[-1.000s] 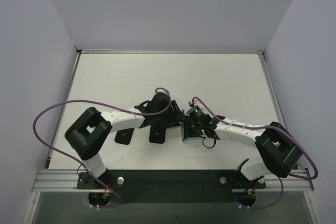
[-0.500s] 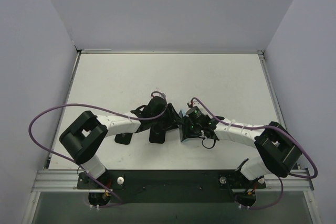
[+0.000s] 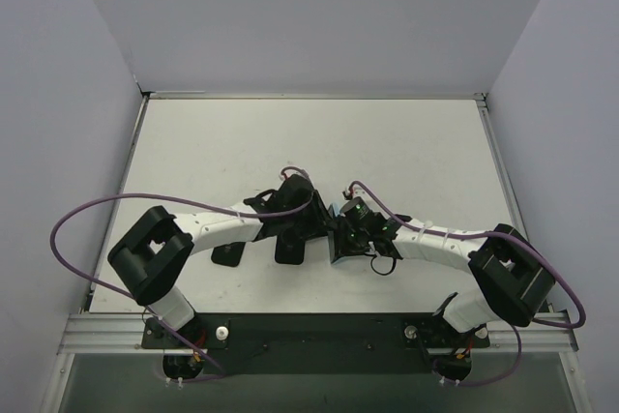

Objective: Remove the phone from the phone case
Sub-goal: Remove the phone case from the phone.

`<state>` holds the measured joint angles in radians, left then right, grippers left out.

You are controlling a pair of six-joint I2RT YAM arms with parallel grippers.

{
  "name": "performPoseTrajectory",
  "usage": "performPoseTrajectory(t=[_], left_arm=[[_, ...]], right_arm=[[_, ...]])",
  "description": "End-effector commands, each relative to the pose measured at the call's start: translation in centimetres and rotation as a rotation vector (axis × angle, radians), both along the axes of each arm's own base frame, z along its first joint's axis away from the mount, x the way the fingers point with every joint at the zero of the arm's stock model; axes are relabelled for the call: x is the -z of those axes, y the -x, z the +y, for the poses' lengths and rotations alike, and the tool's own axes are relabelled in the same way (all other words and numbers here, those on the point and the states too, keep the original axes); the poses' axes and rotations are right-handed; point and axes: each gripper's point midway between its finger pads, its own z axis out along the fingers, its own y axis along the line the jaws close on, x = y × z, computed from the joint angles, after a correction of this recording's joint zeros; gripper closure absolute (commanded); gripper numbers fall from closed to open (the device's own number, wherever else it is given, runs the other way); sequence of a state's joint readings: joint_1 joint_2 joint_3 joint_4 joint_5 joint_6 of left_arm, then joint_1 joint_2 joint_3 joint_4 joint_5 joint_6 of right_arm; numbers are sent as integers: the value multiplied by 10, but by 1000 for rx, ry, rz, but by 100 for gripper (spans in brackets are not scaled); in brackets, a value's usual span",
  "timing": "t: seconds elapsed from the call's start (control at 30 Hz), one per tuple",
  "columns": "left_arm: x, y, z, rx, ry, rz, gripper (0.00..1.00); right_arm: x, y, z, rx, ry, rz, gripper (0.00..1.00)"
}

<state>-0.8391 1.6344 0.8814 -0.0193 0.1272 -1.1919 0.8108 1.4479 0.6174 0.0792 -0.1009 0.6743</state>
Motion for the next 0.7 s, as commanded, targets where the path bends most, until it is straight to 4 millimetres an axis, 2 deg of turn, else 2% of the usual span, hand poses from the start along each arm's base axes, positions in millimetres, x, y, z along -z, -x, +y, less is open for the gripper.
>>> performPoseTrajectory(t=[0.0, 0.03, 0.23, 0.67], left_arm=[[30, 19, 38, 5, -310, 62, 50], [25, 13, 39, -14, -331, 42, 49], [34, 14, 52, -33, -477, 58, 51], [49, 17, 54, -54, -588, 76, 57]], right_arm=[[23, 53, -33, -58, 166, 192, 100], [21, 52, -32, -56, 164, 185, 100], [16, 49, -29, -56, 158, 171, 100], [17, 50, -20, -48, 108, 179, 100]])
